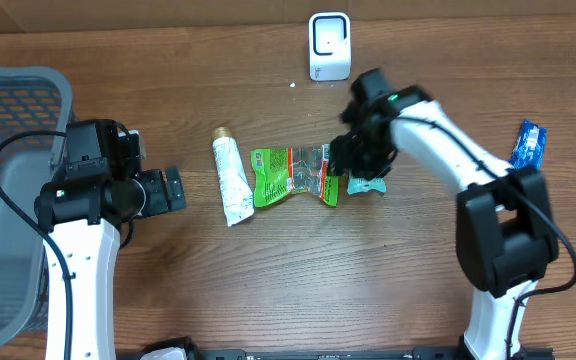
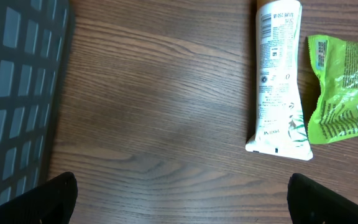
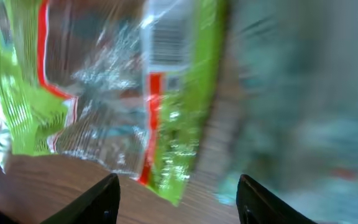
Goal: Scan the item barcode
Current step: 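Lower the right gripper and close it on the pale green packet, then lift the pale green packet and pull it rightward with the right gripper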
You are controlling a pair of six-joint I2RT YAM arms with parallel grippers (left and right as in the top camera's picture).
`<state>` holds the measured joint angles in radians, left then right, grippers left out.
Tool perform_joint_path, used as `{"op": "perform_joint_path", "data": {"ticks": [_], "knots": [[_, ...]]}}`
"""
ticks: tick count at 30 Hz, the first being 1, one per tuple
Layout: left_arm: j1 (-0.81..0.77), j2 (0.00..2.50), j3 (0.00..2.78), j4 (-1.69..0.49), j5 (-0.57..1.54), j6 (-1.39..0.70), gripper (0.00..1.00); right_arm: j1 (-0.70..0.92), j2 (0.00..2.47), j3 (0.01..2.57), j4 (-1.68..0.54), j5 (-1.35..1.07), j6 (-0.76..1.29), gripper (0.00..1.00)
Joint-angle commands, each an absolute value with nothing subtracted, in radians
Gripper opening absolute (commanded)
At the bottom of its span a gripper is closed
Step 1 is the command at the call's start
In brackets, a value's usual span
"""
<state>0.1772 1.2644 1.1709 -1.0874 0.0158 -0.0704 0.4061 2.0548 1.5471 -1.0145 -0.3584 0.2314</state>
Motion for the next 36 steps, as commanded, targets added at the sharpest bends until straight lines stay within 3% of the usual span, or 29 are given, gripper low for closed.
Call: {"op": "perform_joint_path", "data": {"ticks": [1, 14, 25, 29, 31, 36], "knots": [[0.176, 1.262, 1.172, -1.087, 0.026, -0.052, 1.0, 0.416, 2.043, 1.504, -0.994, -0.332, 0.216, 0.61], [0.176, 1.262, 1.172, -1.087, 0.026, -0.052, 1.0, 0.266, 2.042, 1.534, -1.077, -0.067, 0.2, 0.61], [0.176, 1.262, 1.172, -1.087, 0.026, -0.052, 1.0, 0.07, 2.042, 1.652, -1.076, -0.424, 0.073, 0.63], [0.176, 1.262, 1.172, -1.087, 0.026, -0.052, 1.0, 0.043, 2.043, 1.649, -1.041, -0.421, 0.019, 0.71], [0.176, 1.262, 1.172, -1.087, 0.026, -0.052, 1.0, 0.042, 2.052, 1.649, -1.006, -0.42, -0.023, 0.85], [0.176, 1.262, 1.172, -1.087, 0.026, -0.052, 0.99, 0.042, 2.105, 1.649, -0.916, -0.394, -0.036, 0.88]]}}
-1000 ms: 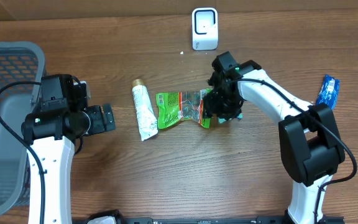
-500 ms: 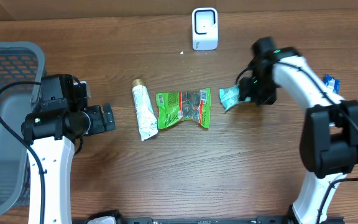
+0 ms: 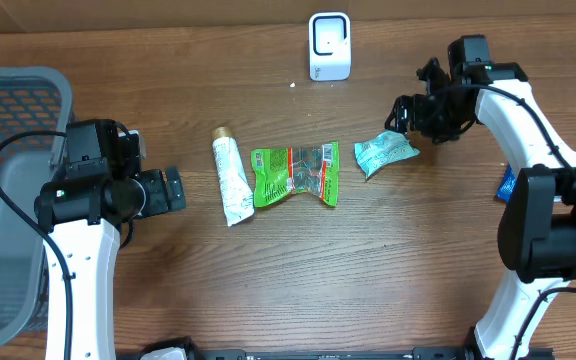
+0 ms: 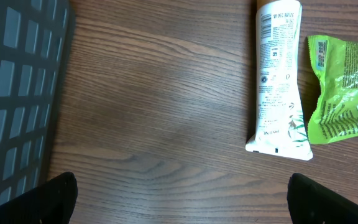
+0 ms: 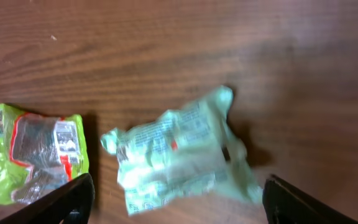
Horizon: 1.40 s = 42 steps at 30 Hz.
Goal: Scan the item barcode
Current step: 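Lift the pale green packet and pull it rightward with the right gripper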
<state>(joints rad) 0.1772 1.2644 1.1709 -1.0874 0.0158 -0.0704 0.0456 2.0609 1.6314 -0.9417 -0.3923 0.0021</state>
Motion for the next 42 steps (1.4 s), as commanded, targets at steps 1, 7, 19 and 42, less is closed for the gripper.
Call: {"op": "perform_joint_path", "data": {"ticks": [1, 7, 19, 42], "knots": [[0.176, 1.262, 1.172, -1.087, 0.026, -0.052, 1.0, 0.042, 2.118, 1.649, -0.904, -0.395, -0.039, 0.88], [0.176, 1.262, 1.172, -1.087, 0.026, -0.052, 0.99, 0.042, 2.17, 1.642, -0.902, -0.397, -0.061, 0.8], [0.176, 1.262, 1.172, -1.087, 0.026, -0.052, 1.0, 0.044, 2.255, 1.595, -0.924, -0.416, -0.059, 0.4], [0.176, 1.262, 1.172, -1.087, 0.026, -0.052, 1.0, -0.011, 1.977, 1.576, -0.954, -0.892, -0.165, 0.04]]}}
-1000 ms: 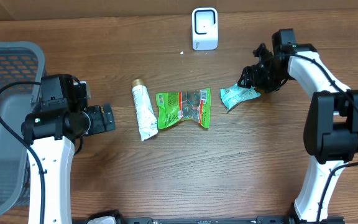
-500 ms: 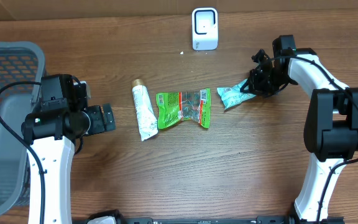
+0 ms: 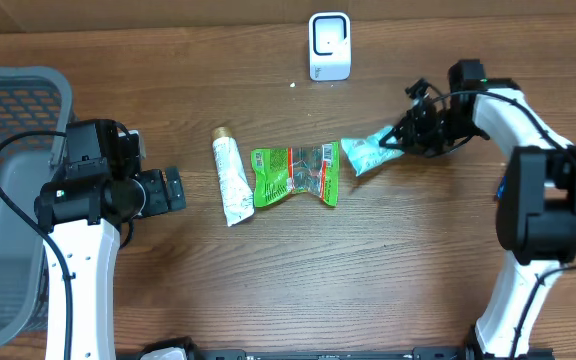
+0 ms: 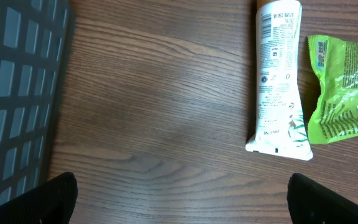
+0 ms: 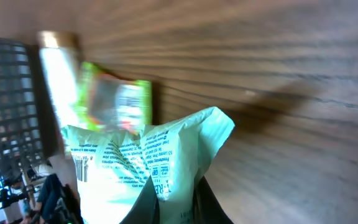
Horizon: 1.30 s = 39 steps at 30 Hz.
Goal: Scan the item barcode
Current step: 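Lift the pale green packet and pull it rightward with the right gripper, then raise the pale green packet toward the white scanner, right gripper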
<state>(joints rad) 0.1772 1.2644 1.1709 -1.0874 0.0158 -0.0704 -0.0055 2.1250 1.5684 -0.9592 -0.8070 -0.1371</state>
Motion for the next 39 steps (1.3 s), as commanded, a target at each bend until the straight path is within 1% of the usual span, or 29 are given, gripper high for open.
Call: {"op": "perform_joint_path", "data": {"ticks": [1, 6, 11, 16, 22, 25, 34, 39], "knots": [[0.176, 1.262, 1.172, -1.087, 0.026, -0.052, 1.0, -0.011, 1.949, 1.576, -0.954, -0.892, -0.165, 0.04], [0.176, 1.262, 1.172, -1.087, 0.026, -0.052, 1.0, -0.008, 1.822, 1.576, -0.938, -0.89, -0.158, 0.04], [0.176, 1.262, 1.172, -1.087, 0.026, -0.052, 0.99, 0.015, 1.742, 1.576, -0.888, -0.768, -0.076, 0.04], [0.176, 1.262, 1.172, -1.087, 0.026, -0.052, 1.0, 0.048, 1.677, 1.576, -0.841, -0.755, -0.071, 0.04], [0.176, 1.262, 1.172, -1.087, 0.026, -0.052, 1.0, 0.073, 1.63, 1.591, -0.785, -0.688, 0.012, 0.04], [0.176, 1.262, 1.172, -1.087, 0.026, -0.052, 1.0, 0.086, 1.618, 1.606, -0.795, -0.68, 0.013, 0.04], [0.176, 1.262, 1.172, -1.087, 0.026, -0.052, 0.99, 0.2, 1.532, 1.606, -0.794, -0.447, 0.02, 0.04], [0.176, 1.262, 1.172, -1.087, 0.026, -0.052, 0.99, 0.223, 1.511, 1.606, -0.794, -0.427, 0.02, 0.04]]}}
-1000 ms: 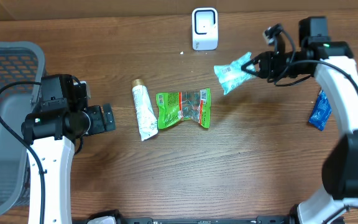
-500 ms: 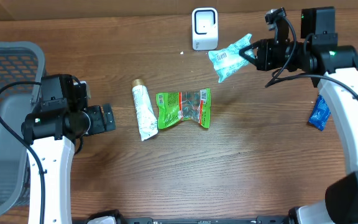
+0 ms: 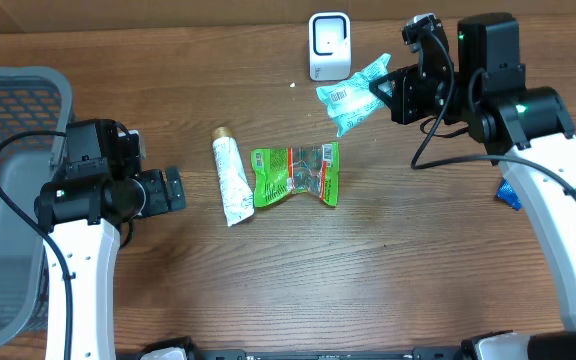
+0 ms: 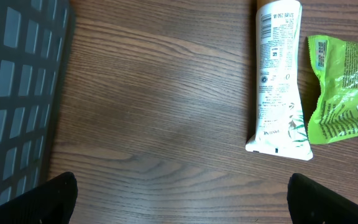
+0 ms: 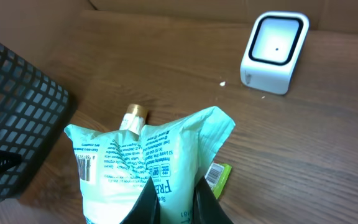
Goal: Scan the item barcode
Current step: 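Raise the pale green packet toward the white scanner, right gripper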
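Note:
My right gripper (image 3: 386, 90) is shut on a mint-green pouch (image 3: 351, 93), held up in the air just right of the white scanner (image 3: 329, 45). The right wrist view has the pouch (image 5: 135, 155) pinched between my fingers (image 5: 207, 200), a barcode on its left edge, and the scanner (image 5: 272, 53) on the table beyond. At the left, my left gripper (image 3: 173, 188) rests open over bare wood (image 4: 179, 199), nothing between its fingertips.
A white tube (image 3: 230, 180) and a bright green packet (image 3: 296, 175) lie side by side mid-table. A grey mesh basket (image 3: 8, 200) fills the left edge. A blue packet (image 3: 509, 192) peeks out under the right arm.
My right gripper, low near the table to the right of the green packet, is now raised with the pouch beside the scanner. The left arm has not moved.
My right gripper first sat over the pouch beside the green packet. Then it stood open further right, the pouch lying loose on the table. Then it was shut on the pouch low down, and now holds it up by the scanner.

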You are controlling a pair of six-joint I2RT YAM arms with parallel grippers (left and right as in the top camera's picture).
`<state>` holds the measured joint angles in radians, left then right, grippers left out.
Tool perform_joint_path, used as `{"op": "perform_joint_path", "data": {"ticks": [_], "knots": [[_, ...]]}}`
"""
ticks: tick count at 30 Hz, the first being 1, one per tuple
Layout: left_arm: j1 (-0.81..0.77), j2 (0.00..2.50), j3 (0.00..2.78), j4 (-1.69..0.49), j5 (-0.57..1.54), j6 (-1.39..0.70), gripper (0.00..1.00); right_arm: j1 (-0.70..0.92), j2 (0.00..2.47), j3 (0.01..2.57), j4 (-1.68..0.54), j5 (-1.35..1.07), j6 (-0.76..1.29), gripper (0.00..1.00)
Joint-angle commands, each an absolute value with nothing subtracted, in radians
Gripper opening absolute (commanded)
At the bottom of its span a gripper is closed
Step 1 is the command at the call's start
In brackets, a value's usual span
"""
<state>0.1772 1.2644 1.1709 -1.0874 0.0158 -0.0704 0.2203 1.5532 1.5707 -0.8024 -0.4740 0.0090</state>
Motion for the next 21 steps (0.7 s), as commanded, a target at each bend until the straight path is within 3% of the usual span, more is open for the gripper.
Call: {"op": "perform_joint_path", "data": {"ticks": [1, 21], "knots": [[0.176, 1.262, 1.172, -1.087, 0.026, -0.052, 1.0, 0.223, 1.509, 1.606, -0.795, -0.427, 0.02, 0.04], [0.176, 1.262, 1.172, -1.087, 0.026, -0.052, 0.99, 0.223, 1.504, 1.605, -0.881, -0.317, 0.019, 0.04]]}}
